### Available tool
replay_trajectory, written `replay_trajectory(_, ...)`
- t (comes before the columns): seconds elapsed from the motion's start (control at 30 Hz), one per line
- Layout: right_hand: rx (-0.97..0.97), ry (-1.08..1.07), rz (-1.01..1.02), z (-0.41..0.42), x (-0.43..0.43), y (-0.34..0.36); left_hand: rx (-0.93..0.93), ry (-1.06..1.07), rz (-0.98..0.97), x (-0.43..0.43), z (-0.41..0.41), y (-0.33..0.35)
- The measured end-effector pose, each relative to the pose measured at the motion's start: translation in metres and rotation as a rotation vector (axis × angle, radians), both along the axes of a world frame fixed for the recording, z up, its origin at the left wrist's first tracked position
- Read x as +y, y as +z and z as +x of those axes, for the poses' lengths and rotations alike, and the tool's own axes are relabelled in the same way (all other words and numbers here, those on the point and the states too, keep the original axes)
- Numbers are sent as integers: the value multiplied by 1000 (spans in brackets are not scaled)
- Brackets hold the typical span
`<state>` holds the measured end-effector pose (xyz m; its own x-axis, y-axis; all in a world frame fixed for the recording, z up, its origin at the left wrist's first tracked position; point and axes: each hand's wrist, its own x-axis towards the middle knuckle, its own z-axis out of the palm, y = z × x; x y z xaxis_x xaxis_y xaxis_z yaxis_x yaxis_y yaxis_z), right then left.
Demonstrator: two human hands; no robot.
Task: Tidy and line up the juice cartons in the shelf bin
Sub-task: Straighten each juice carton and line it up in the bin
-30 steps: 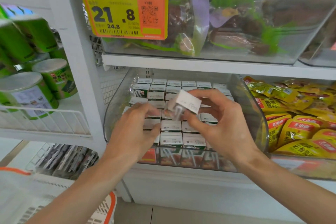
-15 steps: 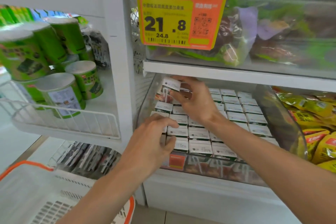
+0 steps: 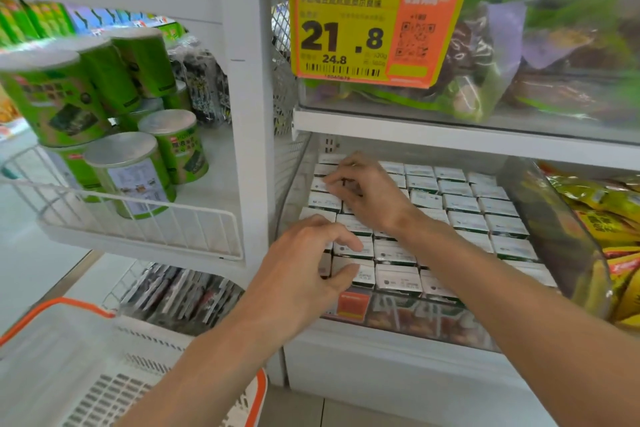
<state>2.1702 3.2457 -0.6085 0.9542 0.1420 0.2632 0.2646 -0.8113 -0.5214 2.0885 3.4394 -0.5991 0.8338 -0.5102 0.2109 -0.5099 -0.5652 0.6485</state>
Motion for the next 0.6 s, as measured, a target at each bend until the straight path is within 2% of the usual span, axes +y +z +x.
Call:
replay_trajectory(0.13, -10, -11, -100, -12, -9, 4, 22, -98, -18, 0, 0, -2)
replay_trajectory(0.27, -65, -2, -15, -65, -29, 9, 93, -188, 52, 1, -1, -2)
replay_trajectory(0.4, -27, 65, -35, -133, -48, 5, 58, -176, 127, -1, -1, -1)
replay_trajectory(0.6, -121, 71, -150, -182, -66, 11, 6, -172, 142, -12, -5, 0)
